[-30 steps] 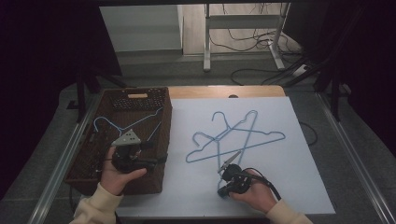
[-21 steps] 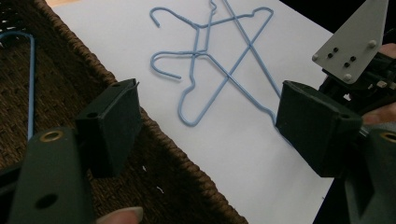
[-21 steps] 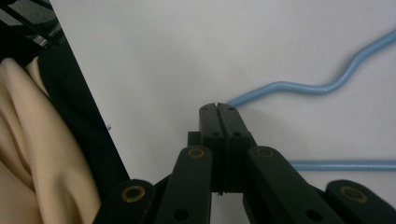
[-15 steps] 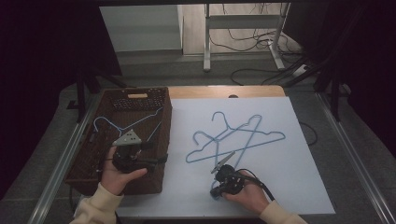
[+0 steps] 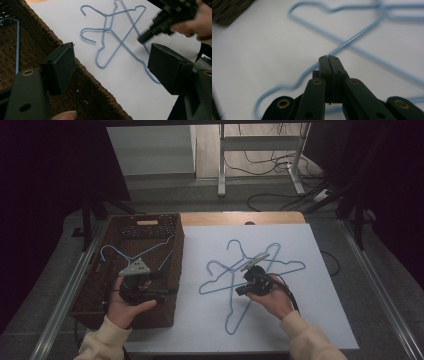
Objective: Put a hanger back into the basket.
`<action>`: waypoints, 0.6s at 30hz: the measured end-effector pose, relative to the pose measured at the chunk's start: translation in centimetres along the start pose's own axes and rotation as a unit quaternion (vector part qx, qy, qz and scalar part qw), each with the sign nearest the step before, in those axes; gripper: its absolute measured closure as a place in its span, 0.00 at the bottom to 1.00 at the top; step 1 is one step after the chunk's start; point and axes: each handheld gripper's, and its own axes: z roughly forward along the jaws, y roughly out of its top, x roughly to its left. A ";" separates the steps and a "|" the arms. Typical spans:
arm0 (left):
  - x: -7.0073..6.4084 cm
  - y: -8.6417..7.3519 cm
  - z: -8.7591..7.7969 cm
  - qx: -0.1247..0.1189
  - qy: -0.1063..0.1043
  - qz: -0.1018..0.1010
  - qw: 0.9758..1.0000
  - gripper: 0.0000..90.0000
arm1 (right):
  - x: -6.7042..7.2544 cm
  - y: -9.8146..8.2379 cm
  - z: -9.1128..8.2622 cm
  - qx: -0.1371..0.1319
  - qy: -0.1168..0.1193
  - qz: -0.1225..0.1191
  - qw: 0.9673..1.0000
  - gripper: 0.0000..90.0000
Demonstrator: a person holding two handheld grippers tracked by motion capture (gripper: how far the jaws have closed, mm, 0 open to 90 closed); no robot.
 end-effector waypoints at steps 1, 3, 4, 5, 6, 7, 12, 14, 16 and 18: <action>0.0 0.0 0.0 0.000 0.000 0.000 1.000 0.25 | -0.7 0.6 0.1 -0.002 -0.005 0.000 1.000 0.95; 0.0 0.0 0.1 0.002 0.000 0.000 1.000 0.25 | -1.8 1.7 0.6 -0.004 -0.010 0.002 1.000 0.89; 0.1 -0.1 0.1 0.002 0.000 0.000 1.000 0.25 | -2.2 2.2 0.9 -0.005 -0.015 0.000 1.000 0.86; 0.1 -0.1 0.1 0.002 0.000 -0.001 1.000 0.25 | -2.6 2.7 1.2 -0.008 -0.020 -0.005 1.000 0.82; 0.1 -0.1 0.2 0.002 0.000 -0.001 1.000 0.25 | -3.0 3.3 1.6 -0.012 -0.023 -0.009 1.000 0.78; 0.1 -0.1 0.2 0.002 -0.001 -0.001 1.000 0.25 | -3.3 3.8 2.0 -0.013 -0.023 -0.010 1.000 0.75; 0.1 -0.1 0.1 0.002 -0.001 0.000 1.000 0.25 | -4.5 6.2 3.9 -0.011 -0.037 -0.017 0.999 0.68; 0.1 -0.1 0.1 0.001 -0.002 0.000 1.000 0.25 | -4.8 7.0 4.5 -0.008 -0.040 -0.018 0.999 0.67; 0.1 -0.1 0.1 0.001 -0.002 -0.001 1.000 0.25 | -5.0 7.6 4.9 -0.007 -0.042 -0.020 0.999 0.67; 0.2 -0.1 0.1 0.001 -0.003 -0.001 1.000 0.25 | -5.1 8.1 5.4 -0.004 -0.043 -0.021 0.999 0.67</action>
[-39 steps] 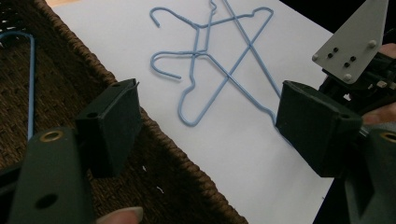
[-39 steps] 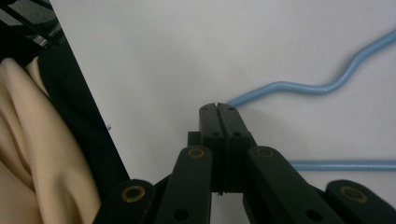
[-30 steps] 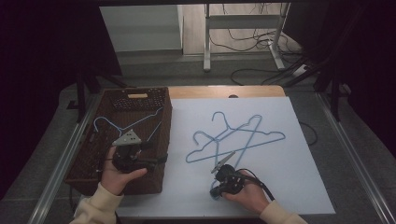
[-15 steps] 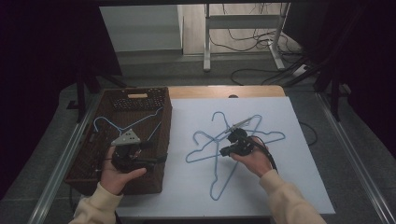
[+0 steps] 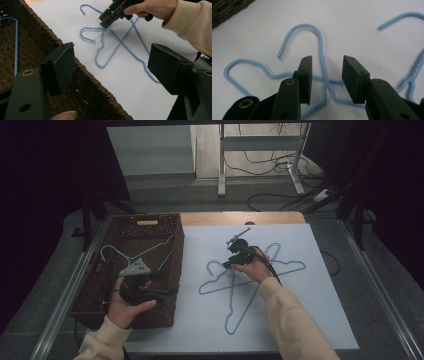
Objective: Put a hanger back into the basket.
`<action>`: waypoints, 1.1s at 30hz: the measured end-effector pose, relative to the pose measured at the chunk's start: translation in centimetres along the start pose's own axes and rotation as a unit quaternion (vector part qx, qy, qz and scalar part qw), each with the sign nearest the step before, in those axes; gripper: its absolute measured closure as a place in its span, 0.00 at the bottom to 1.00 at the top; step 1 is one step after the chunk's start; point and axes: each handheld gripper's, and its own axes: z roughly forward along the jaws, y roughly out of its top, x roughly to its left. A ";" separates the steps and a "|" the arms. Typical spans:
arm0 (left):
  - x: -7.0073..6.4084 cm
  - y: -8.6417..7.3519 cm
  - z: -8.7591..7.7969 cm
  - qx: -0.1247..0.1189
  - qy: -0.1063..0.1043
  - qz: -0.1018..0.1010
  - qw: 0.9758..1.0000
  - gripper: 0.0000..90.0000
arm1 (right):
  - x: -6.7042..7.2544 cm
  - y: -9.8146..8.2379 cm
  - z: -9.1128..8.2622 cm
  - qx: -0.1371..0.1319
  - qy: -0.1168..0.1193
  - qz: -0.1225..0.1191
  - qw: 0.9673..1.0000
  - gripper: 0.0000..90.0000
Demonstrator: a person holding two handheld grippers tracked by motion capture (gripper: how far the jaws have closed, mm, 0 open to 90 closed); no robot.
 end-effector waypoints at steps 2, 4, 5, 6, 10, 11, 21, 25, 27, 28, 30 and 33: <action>0.0 0.0 0.0 0.000 0.000 0.000 1.000 0.25 | -0.1 0.3 0.4 0.002 0.000 -0.003 1.000 0.68; 0.1 0.0 0.0 0.000 0.000 0.001 1.000 0.25 | 0.0 0.3 0.9 0.011 -0.003 -0.007 1.000 0.69; 0.1 0.0 0.0 0.000 0.000 0.001 1.000 0.25 | 0.0 0.3 1.1 0.014 -0.004 -0.010 1.000 0.70; 0.1 0.0 0.0 0.000 0.000 0.001 1.000 0.25 | 0.0 0.3 1.2 0.018 -0.005 -0.012 1.000 0.71; 0.0 0.0 0.0 0.000 0.000 0.002 1.000 0.25 | 0.3 0.3 1.8 0.030 -0.011 -0.022 0.999 0.77; 0.0 0.0 0.0 0.000 0.000 0.002 1.000 0.25 | 0.5 0.3 1.9 0.033 -0.014 -0.025 0.999 0.79; -0.1 0.0 0.1 0.001 0.000 0.003 1.000 0.25 | 1.2 0.4 1.3 0.021 -0.042 -0.024 0.999 0.95; -0.2 0.0 0.1 0.002 0.000 0.004 1.000 0.25 | 1.6 0.5 -0.3 -0.008 -0.048 -0.024 0.999 0.95; -0.3 0.0 0.1 0.002 -0.001 0.005 1.000 0.25 | 1.8 0.4 -1.2 -0.021 -0.048 -0.023 0.998 0.95; -0.4 0.1 0.2 0.002 -0.001 0.005 1.000 0.25 | 1.9 0.3 -1.7 -0.027 -0.048 -0.023 0.998 0.95; -0.4 0.1 0.2 0.003 -0.001 0.005 1.000 0.25 | 2.2 0.1 -2.4 -0.034 -0.050 -0.020 0.998 0.95; -0.6 0.1 0.4 0.004 -0.003 0.007 1.000 0.25 | 2.4 -0.4 -3.4 -0.042 -0.048 -0.015 0.998 0.95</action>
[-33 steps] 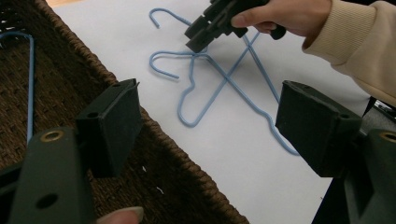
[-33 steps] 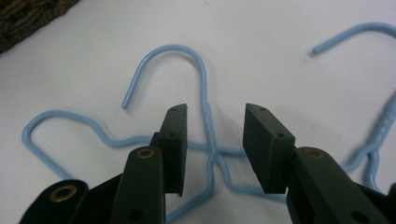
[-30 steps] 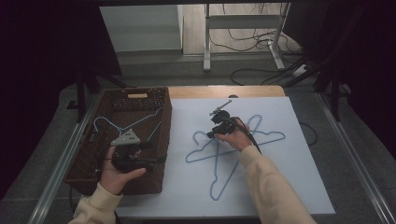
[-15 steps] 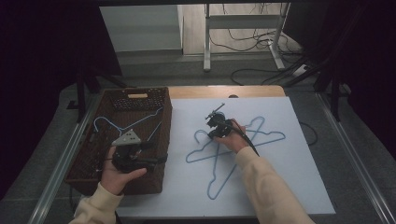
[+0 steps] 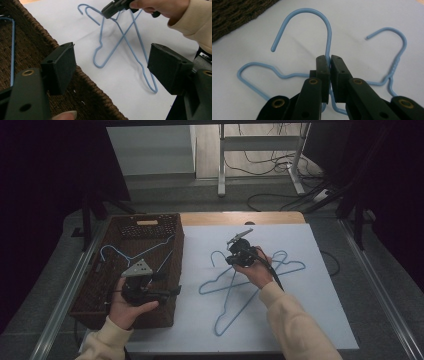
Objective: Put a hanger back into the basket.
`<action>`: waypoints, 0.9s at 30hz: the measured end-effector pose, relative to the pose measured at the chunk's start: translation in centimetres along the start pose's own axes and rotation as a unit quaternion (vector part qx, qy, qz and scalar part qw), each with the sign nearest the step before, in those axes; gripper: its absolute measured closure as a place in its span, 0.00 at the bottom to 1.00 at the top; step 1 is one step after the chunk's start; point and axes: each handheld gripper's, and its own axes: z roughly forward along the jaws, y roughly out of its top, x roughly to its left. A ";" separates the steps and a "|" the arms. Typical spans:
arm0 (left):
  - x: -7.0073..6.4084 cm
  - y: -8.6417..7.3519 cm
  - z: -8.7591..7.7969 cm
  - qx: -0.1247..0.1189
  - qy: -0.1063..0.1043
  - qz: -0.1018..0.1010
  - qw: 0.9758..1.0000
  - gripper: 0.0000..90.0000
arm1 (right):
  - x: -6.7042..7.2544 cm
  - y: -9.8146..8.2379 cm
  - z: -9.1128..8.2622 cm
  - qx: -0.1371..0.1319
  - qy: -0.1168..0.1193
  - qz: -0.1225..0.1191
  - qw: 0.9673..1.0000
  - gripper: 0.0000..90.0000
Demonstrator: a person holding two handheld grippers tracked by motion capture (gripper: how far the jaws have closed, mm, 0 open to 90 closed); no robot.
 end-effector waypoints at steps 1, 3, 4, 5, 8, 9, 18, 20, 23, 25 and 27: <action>-0.1 0.0 0.1 0.000 0.000 0.001 1.000 0.25 | 0.0 -0.2 -0.3 -0.003 0.000 0.002 1.000 0.95; -0.2 0.1 0.2 0.001 -0.001 0.001 1.000 0.25 | 0.0 -0.5 -0.9 -0.008 -0.001 0.009 1.000 0.95; -0.3 0.1 0.2 0.002 -0.001 0.002 1.000 0.25 | -0.1 -0.6 -1.2 -0.010 -0.001 0.013 1.000 0.95; -0.3 0.1 0.3 0.003 -0.001 0.003 1.000 0.25 | -0.1 -0.8 -1.6 -0.013 -0.001 0.020 1.000 0.95; -0.7 0.3 0.6 0.005 -0.004 0.005 1.000 0.25 | -0.3 -1.3 -2.5 -0.023 0.000 0.034 0.999 0.95; -0.9 0.4 0.7 0.006 -0.006 0.006 1.000 0.25 | -0.4 -1.5 -2.8 -0.027 -0.001 0.038 0.999 0.95; -2.6 1.4 2.5 0.021 -0.024 0.016 0.999 0.25 | -0.3 -3.5 -5.2 -0.062 0.005 0.066 0.996 0.95; -3.0 1.6 3.0 0.025 -0.028 0.015 0.999 0.25 | -0.3 -3.9 -5.6 -0.069 0.008 0.071 0.995 0.95; -3.7 1.9 3.8 0.034 -0.033 0.016 0.999 0.25 | -0.2 -4.2 -5.8 -0.072 0.007 0.077 0.994 0.95; -4.3 2.0 4.5 0.041 -0.038 0.016 0.998 0.25 | -0.1 -4.3 -5.9 -0.073 0.009 0.079 0.994 0.95; -4.9 2.2 5.2 0.050 -0.042 0.017 0.998 0.26 | 0.0 -4.3 -5.9 -0.073 0.008 0.079 0.994 0.95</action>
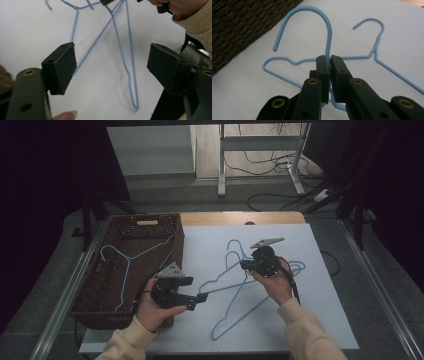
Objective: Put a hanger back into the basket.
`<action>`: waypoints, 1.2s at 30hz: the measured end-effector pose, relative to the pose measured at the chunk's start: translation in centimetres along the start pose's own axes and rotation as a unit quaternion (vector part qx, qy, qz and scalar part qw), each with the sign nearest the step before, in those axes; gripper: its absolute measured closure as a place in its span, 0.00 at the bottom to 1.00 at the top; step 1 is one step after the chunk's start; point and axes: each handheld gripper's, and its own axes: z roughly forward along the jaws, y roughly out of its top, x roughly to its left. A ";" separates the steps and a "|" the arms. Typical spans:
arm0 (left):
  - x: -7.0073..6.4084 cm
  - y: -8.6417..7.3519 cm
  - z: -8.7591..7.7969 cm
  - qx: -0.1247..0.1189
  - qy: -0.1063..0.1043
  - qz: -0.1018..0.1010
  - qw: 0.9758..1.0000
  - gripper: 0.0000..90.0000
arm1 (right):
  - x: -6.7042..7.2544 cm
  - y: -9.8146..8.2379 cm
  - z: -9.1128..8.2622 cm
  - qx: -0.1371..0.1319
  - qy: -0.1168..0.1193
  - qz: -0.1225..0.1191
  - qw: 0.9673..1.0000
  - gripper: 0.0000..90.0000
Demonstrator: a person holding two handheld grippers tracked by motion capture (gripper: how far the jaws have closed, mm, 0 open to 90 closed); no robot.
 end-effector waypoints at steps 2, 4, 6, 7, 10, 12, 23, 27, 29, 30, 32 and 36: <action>-0.5 0.3 0.9 0.009 -0.005 0.003 1.000 0.26 | 0.0 -0.1 0.0 0.000 0.000 0.001 1.000 0.95; -0.8 0.5 1.9 0.020 -0.007 0.004 1.000 0.26 | 0.0 -0.1 0.0 -0.001 0.001 0.002 1.000 0.95; -0.9 0.6 2.9 0.029 -0.013 -0.002 0.999 0.26 | 0.0 -0.1 0.0 -0.003 0.002 0.003 1.000 0.95; -0.8 0.6 3.3 0.033 -0.017 -0.006 0.999 0.26 | 0.1 -0.2 -0.1 -0.003 0.002 0.003 1.000 0.95; -0.7 0.6 4.5 0.043 -0.035 -0.020 0.998 0.27 | 0.1 -0.2 -0.1 -0.004 0.002 0.003 1.000 0.95; -0.6 0.6 5.3 0.050 -0.043 -0.027 0.997 0.27 | 0.1 -0.2 -0.2 -0.005 0.002 0.003 1.000 0.95; -1.0 0.5 10.9 0.087 -0.046 -0.042 0.994 0.35 | 0.5 -0.4 -0.2 -0.008 -0.001 0.007 1.000 0.95; -0.8 0.3 12.6 0.094 -0.045 -0.057 0.993 0.48 | 0.6 -0.5 -0.4 -0.010 -0.002 0.008 1.000 0.95; -0.7 0.3 13.1 0.094 -0.049 -0.068 0.992 0.55 | 0.6 -0.5 -0.5 -0.012 -0.002 0.007 1.000 0.95; -0.6 0.2 13.3 0.093 -0.054 -0.073 0.992 0.60 | 0.6 -0.5 -0.6 -0.013 -0.003 0.007 1.000 0.95; -0.5 0.2 13.5 0.095 -0.063 -0.076 0.991 0.71 | 0.6 -0.5 -0.7 -0.017 -0.002 0.009 1.000 0.95; -0.3 0.2 13.3 0.098 -0.076 -0.079 0.989 0.88 | 0.5 -0.5 -0.9 -0.018 0.001 0.011 1.000 0.95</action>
